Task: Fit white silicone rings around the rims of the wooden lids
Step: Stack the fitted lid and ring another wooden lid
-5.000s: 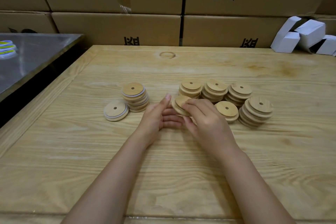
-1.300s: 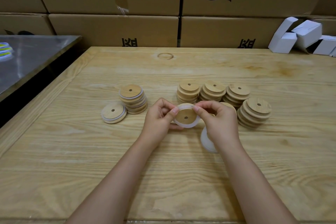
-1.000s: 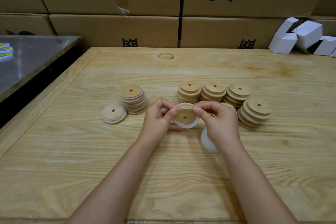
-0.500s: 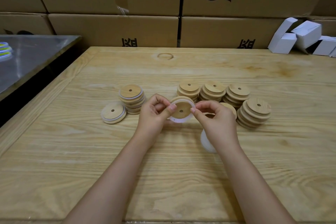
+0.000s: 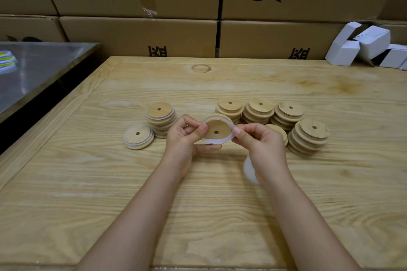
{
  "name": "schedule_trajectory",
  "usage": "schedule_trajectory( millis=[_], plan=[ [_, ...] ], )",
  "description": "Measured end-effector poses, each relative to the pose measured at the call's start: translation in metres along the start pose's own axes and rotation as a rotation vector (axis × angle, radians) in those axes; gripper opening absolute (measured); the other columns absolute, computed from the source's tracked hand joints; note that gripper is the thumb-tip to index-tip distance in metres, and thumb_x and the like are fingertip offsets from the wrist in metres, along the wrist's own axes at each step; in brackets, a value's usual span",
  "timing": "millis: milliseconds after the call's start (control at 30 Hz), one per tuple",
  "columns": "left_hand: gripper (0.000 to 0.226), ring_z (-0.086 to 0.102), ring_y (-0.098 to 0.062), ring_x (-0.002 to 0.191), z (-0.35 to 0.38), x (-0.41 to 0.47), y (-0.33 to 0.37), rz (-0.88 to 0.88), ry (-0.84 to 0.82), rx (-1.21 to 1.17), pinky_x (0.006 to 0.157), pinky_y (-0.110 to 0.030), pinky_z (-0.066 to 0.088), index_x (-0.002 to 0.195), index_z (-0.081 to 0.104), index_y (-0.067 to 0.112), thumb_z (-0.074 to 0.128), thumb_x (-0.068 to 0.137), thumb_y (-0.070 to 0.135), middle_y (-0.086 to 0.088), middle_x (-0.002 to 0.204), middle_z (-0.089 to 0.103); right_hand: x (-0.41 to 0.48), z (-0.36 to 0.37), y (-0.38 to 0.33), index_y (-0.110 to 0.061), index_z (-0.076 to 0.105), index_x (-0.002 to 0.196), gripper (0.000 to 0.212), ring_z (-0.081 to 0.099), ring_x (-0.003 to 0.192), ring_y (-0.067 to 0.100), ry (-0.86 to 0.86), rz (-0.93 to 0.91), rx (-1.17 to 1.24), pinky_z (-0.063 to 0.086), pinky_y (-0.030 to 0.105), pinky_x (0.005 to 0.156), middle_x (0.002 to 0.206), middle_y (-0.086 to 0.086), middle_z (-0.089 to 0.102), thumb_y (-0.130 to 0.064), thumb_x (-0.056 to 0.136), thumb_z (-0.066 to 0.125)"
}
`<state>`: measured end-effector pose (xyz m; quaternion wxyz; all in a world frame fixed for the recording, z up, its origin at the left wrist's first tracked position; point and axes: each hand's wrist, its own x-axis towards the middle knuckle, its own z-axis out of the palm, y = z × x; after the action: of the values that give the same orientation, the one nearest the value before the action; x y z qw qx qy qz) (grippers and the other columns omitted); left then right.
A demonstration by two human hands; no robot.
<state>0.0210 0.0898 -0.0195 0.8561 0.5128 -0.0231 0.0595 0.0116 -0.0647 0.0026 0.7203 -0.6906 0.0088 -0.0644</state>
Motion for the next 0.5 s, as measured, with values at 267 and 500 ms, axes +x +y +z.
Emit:
schedule_trajectory(
  millis=[267,500],
  plan=[
    [0.016,0.069,-0.030,0.078,-0.0008,0.0010,-0.0012,-0.047,-0.002,-0.113,0.051,-0.040,0.057,0.072,0.045,0.010,0.062,0.073,0.013,-0.015,0.085,0.067,-0.0012,0.0025,-0.0024,-0.018,0.067,0.073,0.012,0.067,0.079,0.028,-0.022,-0.064,-0.110,0.055,0.044,0.083,0.075,0.007,0.070,-0.011,0.083,0.068],
    [0.031,0.070,-0.014,0.077,0.0001,0.0019,-0.0025,0.071,-0.082,0.176,0.057,-0.028,0.055,0.108,0.052,0.022,0.061,0.079,0.020,0.000,0.082,0.074,-0.0045,0.0059,0.0017,-0.021,0.061,0.075,0.017,0.064,0.076,0.013,0.035,-0.170,-0.124,0.052,0.026,0.073,0.073,-0.009,0.065,-0.007,0.084,0.065]
  ],
)
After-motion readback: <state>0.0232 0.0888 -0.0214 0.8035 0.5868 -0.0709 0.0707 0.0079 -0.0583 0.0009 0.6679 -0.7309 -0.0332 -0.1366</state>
